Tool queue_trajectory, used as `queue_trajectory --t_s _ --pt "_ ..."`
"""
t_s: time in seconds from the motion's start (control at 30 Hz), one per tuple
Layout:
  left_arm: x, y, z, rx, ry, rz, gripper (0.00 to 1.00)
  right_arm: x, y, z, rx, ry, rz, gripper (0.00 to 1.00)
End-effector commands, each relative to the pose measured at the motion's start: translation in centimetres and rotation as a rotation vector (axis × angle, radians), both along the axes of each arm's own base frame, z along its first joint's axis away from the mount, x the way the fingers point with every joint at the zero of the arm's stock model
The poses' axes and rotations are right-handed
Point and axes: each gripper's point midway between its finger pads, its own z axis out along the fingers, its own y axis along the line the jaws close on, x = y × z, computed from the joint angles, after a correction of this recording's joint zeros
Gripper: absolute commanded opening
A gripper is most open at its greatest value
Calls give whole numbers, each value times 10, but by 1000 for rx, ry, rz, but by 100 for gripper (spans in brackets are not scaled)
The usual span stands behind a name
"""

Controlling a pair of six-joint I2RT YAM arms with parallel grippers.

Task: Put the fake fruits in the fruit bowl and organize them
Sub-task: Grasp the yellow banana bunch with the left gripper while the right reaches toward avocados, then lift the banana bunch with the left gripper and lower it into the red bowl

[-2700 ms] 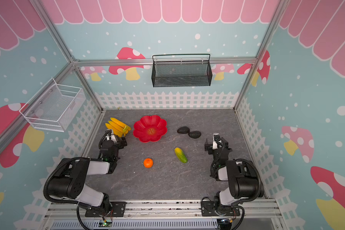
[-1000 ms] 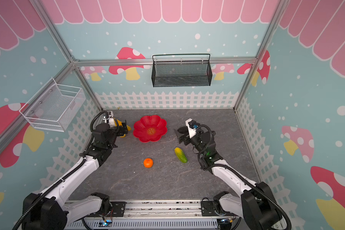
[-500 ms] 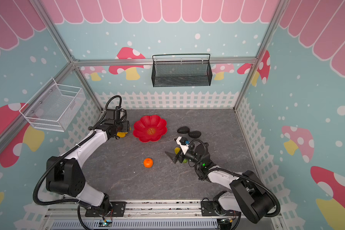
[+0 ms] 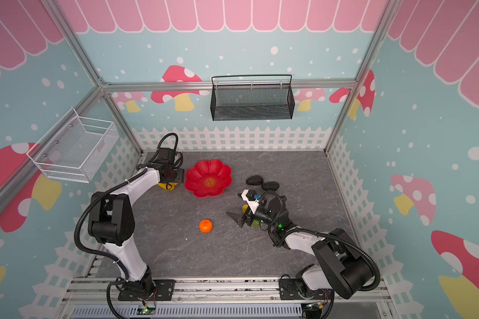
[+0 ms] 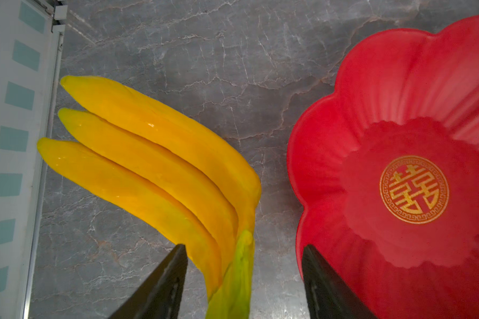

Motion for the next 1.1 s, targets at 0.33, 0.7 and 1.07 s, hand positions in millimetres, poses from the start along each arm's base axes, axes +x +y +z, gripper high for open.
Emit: queue_trajectory --t_s 0.33,0.7,1.07 --pt "2 14 -21 12 93 -6 51 3 15 -4 4 27 63 98" --pt "8 19 -42 45 144 -6 27 4 18 -10 -7 48 78 98" --pt "-3 25 -6 94 92 -5 6 10 14 -9 -56 39 37 98"
